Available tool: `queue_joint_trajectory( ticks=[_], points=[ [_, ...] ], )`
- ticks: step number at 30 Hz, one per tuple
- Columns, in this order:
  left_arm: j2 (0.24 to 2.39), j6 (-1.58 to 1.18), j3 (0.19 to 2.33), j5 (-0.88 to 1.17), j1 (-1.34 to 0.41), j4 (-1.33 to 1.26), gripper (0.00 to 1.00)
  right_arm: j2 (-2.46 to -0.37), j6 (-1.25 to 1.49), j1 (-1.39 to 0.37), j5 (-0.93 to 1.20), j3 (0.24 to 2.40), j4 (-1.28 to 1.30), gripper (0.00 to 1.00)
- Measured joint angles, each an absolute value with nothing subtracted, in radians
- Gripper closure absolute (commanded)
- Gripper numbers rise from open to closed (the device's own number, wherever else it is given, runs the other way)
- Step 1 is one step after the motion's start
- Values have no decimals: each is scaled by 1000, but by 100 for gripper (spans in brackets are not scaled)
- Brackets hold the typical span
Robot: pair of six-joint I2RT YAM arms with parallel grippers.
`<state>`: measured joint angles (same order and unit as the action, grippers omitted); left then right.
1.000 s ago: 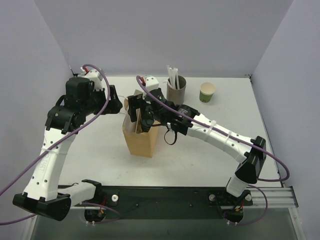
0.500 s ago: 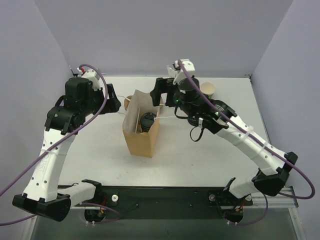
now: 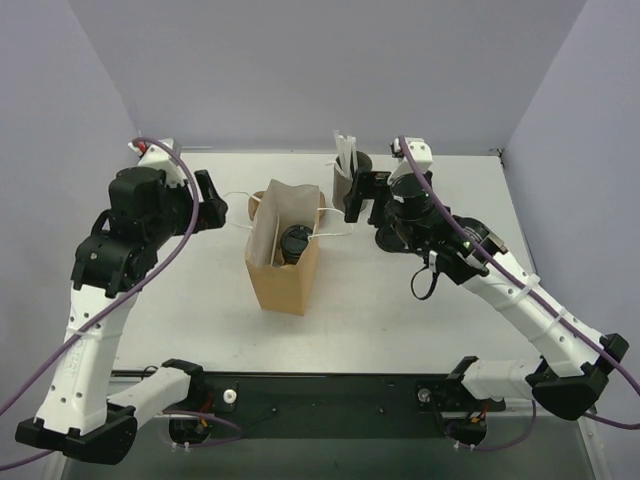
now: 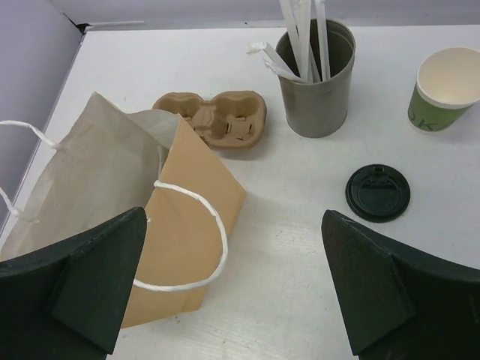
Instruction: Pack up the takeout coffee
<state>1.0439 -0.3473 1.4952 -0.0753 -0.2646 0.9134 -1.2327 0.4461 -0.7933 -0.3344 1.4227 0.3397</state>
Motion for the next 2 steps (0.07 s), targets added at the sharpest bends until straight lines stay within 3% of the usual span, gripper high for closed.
queue_joint_trajectory(
  ticks=[2],
  points=[
    [1044,-347,1489,-78,-265,910,4,-1232,449,-793,-335,1412,345,3]
  ],
)
